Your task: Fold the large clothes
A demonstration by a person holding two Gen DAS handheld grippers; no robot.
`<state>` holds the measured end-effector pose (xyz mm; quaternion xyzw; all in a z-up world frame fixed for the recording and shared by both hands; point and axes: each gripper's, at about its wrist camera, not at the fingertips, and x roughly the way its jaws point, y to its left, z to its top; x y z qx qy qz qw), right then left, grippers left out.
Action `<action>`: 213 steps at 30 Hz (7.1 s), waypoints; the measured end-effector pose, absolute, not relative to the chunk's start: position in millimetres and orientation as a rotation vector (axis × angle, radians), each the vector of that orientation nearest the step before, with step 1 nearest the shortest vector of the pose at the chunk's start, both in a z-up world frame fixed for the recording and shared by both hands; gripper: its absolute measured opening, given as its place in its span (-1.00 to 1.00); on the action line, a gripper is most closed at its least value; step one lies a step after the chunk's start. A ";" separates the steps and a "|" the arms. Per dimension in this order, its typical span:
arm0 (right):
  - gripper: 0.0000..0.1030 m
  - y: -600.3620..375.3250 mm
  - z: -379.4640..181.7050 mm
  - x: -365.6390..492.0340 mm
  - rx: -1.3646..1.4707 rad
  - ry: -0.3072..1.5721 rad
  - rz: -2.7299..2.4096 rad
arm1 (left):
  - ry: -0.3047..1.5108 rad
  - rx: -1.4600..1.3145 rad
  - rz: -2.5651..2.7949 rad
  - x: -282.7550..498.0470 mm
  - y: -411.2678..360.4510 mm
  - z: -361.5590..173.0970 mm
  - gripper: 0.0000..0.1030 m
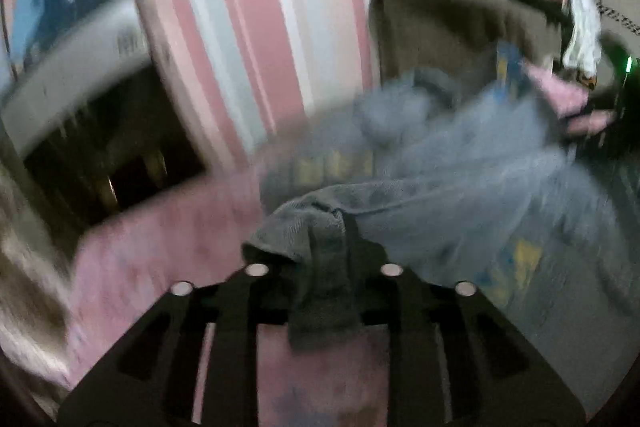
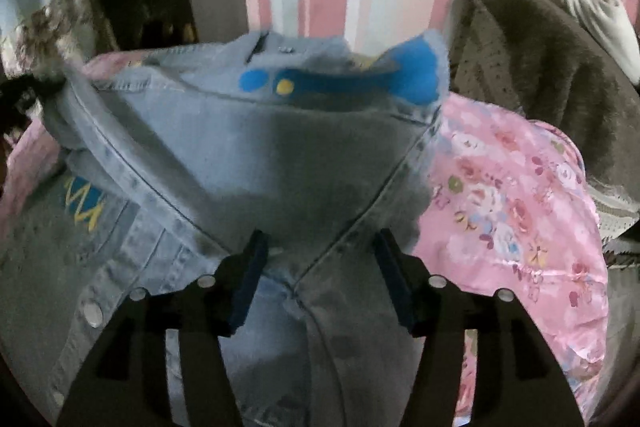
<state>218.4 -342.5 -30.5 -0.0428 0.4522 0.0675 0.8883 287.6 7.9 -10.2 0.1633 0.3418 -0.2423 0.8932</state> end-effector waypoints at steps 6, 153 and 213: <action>0.16 -356.6 7.5 230.3 -0.071 0.869 0.141 | 0.719 0.200 -0.558 276.4 42.9 -5.7 0.72; 0.95 -337.0 -12.8 26.5 0.279 0.717 -0.054 | 0.748 -0.058 -0.181 106.5 10.9 -1.5 0.94; -0.29 -371.7 -61.3 -65.8 0.349 0.852 -0.021 | 0.861 0.054 -0.216 28.8 12.5 -41.3 0.94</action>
